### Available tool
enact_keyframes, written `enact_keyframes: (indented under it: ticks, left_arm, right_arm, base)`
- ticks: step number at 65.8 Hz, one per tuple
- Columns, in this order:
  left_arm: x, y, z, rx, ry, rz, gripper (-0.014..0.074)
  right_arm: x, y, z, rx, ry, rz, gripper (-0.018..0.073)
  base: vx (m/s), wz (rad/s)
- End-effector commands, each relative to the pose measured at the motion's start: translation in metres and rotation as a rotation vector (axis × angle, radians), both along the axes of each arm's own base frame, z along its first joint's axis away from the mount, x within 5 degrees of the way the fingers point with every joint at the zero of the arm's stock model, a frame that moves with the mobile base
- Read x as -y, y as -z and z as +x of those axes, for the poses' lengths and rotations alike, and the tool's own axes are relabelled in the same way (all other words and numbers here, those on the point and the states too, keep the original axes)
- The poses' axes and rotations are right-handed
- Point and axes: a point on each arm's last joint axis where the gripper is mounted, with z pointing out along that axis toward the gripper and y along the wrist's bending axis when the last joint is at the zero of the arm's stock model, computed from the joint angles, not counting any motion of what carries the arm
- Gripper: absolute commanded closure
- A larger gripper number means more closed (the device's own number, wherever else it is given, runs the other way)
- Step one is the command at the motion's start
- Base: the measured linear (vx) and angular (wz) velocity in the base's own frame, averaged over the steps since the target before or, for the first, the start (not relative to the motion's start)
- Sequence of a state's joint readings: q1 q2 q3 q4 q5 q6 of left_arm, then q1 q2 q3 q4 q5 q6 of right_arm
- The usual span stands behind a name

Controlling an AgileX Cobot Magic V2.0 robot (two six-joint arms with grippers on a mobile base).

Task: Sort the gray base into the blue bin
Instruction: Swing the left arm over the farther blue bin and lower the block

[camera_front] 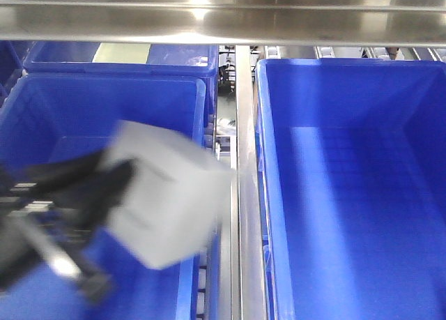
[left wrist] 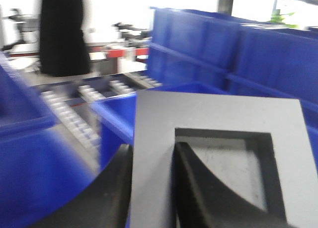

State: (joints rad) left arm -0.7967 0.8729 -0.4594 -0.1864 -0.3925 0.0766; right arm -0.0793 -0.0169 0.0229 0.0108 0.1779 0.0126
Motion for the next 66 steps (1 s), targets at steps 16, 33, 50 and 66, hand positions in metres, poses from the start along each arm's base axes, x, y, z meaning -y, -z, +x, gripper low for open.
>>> enact_keyframes:
  ticks: [16, 33, 50, 66]
  left_arm:
    - [0.111, -0.034, 0.041, 0.017, 0.157, -0.03, 0.0603]
    - [0.206, -0.038, 0.078, -0.098, 0.249, 0.087, 0.0603]
    - [0.271, -0.014, 0.112, -0.245, 0.301, 0.253, 0.0595]
    - [0.297, 0.02, 0.128, -0.305, 0.31, 0.32, 0.0591]
  right_arm:
    - [0.0, -0.001, 0.001, 0.02, 0.001, -0.02, 0.0564]
    - [0.0, -0.001, 0.001, 0.02, 0.001, -0.02, 0.0564]
    - [0.0, -0.001, 0.001, 0.02, 0.001, -0.02, 0.0564]
    - [0.0, -0.001, 0.001, 0.02, 0.001, -0.02, 0.0564]
  base:
    - [0.0, 0.0]
    - [0.0, 0.0]
    - [0.0, 0.0]
    - [0.0, 0.0]
